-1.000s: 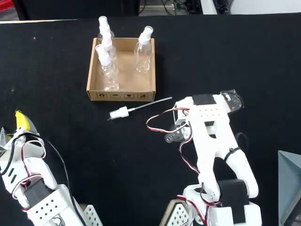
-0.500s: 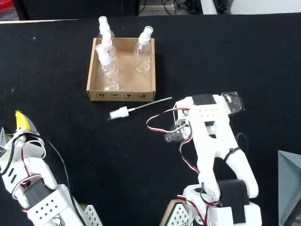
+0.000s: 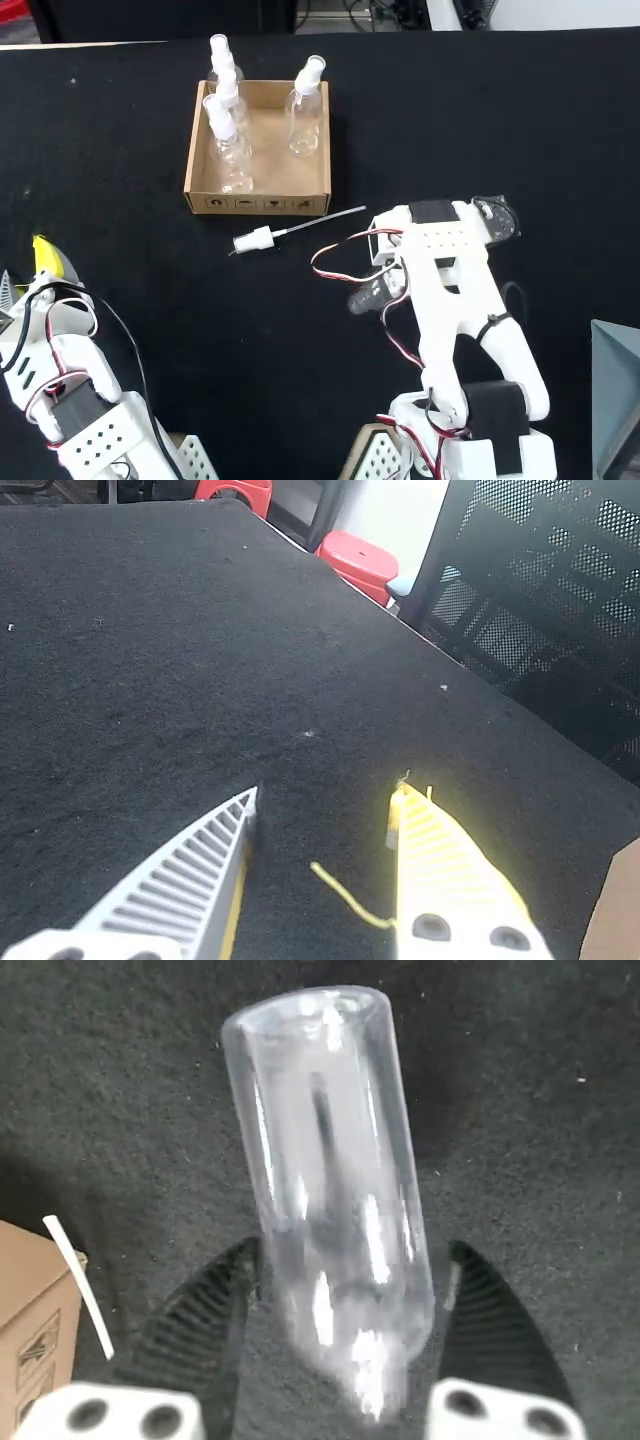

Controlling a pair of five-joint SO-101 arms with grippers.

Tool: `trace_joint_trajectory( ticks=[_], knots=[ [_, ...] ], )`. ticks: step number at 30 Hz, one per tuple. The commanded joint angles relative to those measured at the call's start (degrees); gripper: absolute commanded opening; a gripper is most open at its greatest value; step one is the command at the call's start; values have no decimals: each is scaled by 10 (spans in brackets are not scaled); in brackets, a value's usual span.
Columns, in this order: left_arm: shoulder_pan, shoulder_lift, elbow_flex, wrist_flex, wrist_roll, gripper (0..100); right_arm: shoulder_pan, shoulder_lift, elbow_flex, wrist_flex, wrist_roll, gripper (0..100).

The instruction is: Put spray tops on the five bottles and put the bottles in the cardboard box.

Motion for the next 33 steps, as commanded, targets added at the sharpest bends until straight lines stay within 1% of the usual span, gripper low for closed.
trace_joint_trajectory(
  ticks=[1, 14, 21, 26, 28, 33],
  knots=[
    [1, -8, 13, 4, -3, 195, -4, -36, -2, -8, -10, 252],
    [1, -8, 13, 4, -3, 195, -4, -41, -30, 2, -7, 255],
    [1, -8, 13, 4, -3, 195, -7, -41, -114, 102, -4, 252],
    [1, -8, 13, 4, -3, 195, -7, -41, -162, 149, 45, 252],
    [0, -8, 13, 4, -3, 195, -7, -41, -168, 152, 61, 252],
    [-1, -8, 13, 4, -3, 195, -7, -39, -173, 149, 127, 252]
  ],
)
